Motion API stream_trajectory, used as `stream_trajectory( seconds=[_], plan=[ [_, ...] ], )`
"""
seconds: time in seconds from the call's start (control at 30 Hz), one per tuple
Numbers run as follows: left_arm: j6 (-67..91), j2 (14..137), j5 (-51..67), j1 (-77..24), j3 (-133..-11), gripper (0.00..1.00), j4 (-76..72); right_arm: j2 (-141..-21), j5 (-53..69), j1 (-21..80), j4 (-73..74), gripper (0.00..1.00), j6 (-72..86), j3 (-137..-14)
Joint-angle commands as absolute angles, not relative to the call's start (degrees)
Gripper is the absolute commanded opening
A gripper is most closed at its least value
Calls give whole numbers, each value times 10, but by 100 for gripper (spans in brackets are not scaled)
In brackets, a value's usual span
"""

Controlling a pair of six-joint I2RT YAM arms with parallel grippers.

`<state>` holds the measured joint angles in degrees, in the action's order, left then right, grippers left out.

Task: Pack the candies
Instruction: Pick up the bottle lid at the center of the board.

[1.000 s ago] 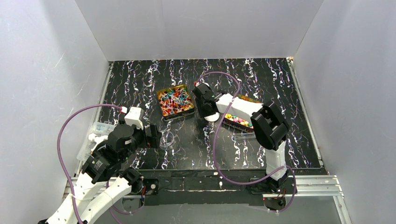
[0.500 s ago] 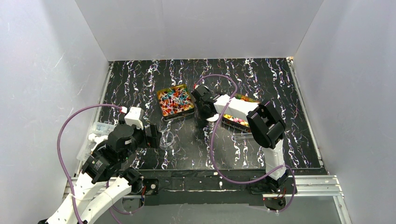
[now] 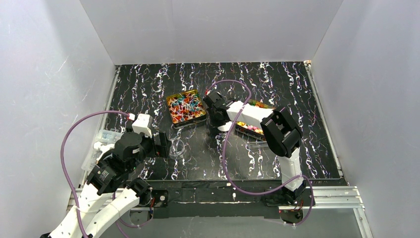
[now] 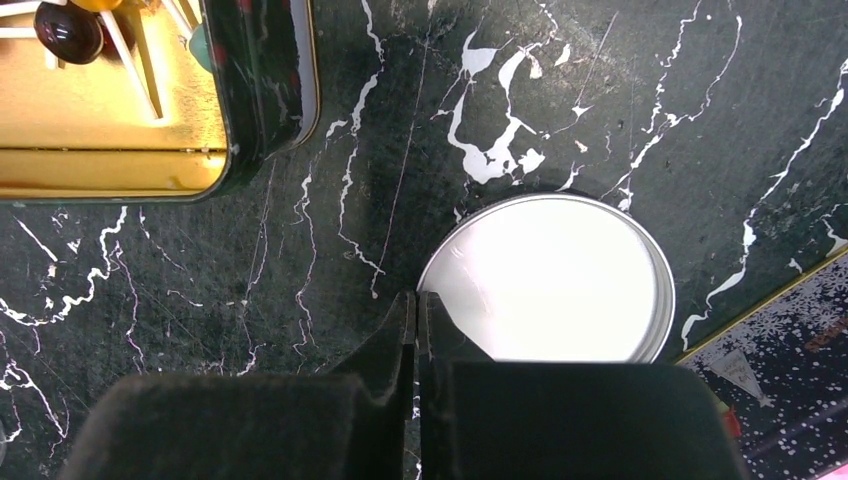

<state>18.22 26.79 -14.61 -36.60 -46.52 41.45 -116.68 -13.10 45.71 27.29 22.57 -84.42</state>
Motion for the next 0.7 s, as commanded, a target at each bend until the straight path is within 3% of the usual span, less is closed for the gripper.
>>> stream_trajectory(
  seconds=[0.0, 0.67],
  plan=[
    [185, 265, -158, -367, -467, 99, 423, -1136, -121, 456, 266, 1, 233, -818],
    [185, 275, -157, -367, -468, 99, 424, -917, -173, 559, 302, 1, 275, -645]
  ],
)
